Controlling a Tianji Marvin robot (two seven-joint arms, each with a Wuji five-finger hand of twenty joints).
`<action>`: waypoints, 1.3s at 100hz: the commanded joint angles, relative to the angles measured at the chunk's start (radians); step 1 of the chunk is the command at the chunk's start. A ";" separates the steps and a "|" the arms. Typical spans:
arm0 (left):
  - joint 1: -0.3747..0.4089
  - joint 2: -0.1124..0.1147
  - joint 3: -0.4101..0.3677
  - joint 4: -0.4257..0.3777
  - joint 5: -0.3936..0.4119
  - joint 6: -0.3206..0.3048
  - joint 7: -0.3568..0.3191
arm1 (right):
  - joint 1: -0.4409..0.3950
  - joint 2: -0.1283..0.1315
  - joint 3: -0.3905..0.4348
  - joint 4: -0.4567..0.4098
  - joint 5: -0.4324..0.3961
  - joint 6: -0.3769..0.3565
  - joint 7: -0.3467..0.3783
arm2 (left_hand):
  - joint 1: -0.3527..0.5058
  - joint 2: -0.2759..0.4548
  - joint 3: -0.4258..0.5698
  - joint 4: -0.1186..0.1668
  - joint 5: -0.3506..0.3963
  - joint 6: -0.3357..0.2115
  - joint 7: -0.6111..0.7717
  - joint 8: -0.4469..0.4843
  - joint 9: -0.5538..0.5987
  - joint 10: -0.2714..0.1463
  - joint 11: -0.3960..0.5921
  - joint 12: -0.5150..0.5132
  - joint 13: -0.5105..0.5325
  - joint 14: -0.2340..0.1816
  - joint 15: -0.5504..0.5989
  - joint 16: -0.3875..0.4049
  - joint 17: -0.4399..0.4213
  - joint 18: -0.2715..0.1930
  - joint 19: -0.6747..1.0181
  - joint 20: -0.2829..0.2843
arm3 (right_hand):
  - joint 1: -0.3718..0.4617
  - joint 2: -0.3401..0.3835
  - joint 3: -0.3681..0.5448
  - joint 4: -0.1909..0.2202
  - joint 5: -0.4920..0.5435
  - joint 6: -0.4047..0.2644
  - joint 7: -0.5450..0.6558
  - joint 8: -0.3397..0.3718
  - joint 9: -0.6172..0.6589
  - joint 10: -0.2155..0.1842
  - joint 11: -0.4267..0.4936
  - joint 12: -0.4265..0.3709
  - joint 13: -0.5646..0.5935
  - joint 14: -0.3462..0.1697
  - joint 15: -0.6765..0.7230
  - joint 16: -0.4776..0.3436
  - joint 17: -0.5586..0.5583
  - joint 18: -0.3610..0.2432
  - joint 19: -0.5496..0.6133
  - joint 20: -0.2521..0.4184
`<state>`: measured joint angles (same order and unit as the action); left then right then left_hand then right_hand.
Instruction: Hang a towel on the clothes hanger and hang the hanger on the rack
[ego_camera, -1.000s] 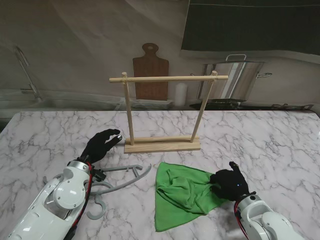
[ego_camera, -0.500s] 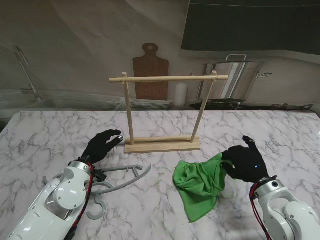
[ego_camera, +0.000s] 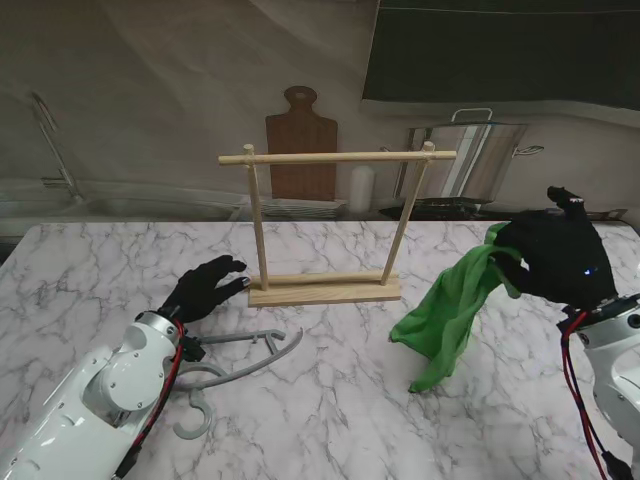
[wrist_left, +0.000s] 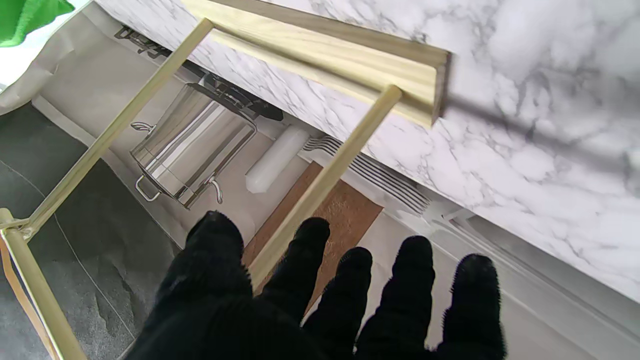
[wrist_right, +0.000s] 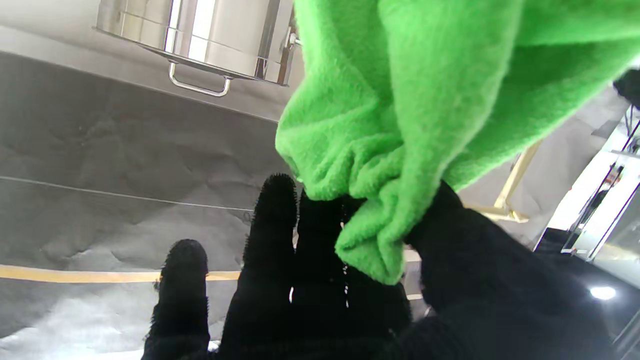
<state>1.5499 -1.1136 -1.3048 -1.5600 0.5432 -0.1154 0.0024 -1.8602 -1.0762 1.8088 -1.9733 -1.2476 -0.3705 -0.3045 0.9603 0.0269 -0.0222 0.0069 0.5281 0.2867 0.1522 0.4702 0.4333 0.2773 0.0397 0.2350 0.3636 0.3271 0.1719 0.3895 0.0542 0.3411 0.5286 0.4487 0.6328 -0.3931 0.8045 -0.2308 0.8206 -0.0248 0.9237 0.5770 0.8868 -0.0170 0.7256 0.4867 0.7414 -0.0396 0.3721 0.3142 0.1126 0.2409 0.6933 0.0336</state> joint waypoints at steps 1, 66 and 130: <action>-0.003 0.013 -0.016 0.013 0.018 -0.007 -0.025 | -0.020 0.010 0.001 0.009 -0.028 0.005 -0.008 | 0.016 0.063 -0.014 -0.024 -0.046 -0.018 -0.033 -0.011 -0.008 -0.024 -0.007 -0.015 -0.051 -0.039 -0.029 -0.034 -0.014 -0.038 -0.166 -0.026 | 0.020 0.071 0.031 -0.009 0.068 -0.054 0.076 0.036 0.018 -0.007 0.002 0.012 0.031 -0.018 -0.007 0.015 0.001 0.032 0.020 0.016; 0.034 0.062 -0.118 0.056 0.226 -0.063 -0.145 | -0.039 -0.031 0.085 -0.038 0.173 -0.014 -0.008 | -0.005 0.064 -0.016 -0.027 -0.089 -0.041 -0.053 -0.077 -0.155 -0.064 -0.050 -0.117 -0.127 -0.083 -0.064 -0.124 0.043 -0.090 -0.348 -0.059 | 0.023 0.063 0.043 -0.010 0.078 -0.038 0.068 0.043 0.035 0.009 -0.010 0.018 0.055 -0.003 -0.017 0.020 0.008 0.055 0.033 0.027; 0.037 0.091 -0.154 0.054 0.320 -0.122 -0.259 | -0.017 -0.040 0.098 -0.083 0.236 -0.026 0.018 | -0.120 0.033 -0.021 -0.028 -0.246 -0.046 -0.119 -0.125 -0.360 -0.062 -0.084 -0.209 -0.186 -0.092 -0.085 -0.138 0.019 -0.124 -0.384 -0.036 | 0.026 0.064 0.039 -0.009 0.083 -0.035 0.057 0.049 0.038 0.014 -0.020 0.022 0.057 0.002 -0.026 0.024 0.007 0.064 0.033 0.030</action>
<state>1.5799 -1.0276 -1.4513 -1.5064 0.8616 -0.2266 -0.2416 -1.8714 -1.1154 1.9150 -2.0664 -1.0035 -0.4059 -0.2801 0.8615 0.0269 -0.0326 0.0069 0.3072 0.2370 0.0506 0.3698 0.1178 0.2140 -0.0347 0.0461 0.2067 0.2583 0.1026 0.2745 0.0892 0.2379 0.2371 0.3998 0.6257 -0.3930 0.8045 -0.2308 0.8407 -0.0246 0.9237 0.5931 0.9136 -0.0156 0.7232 0.4981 0.7819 -0.0361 0.3645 0.3233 0.1335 0.2754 0.7206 0.0576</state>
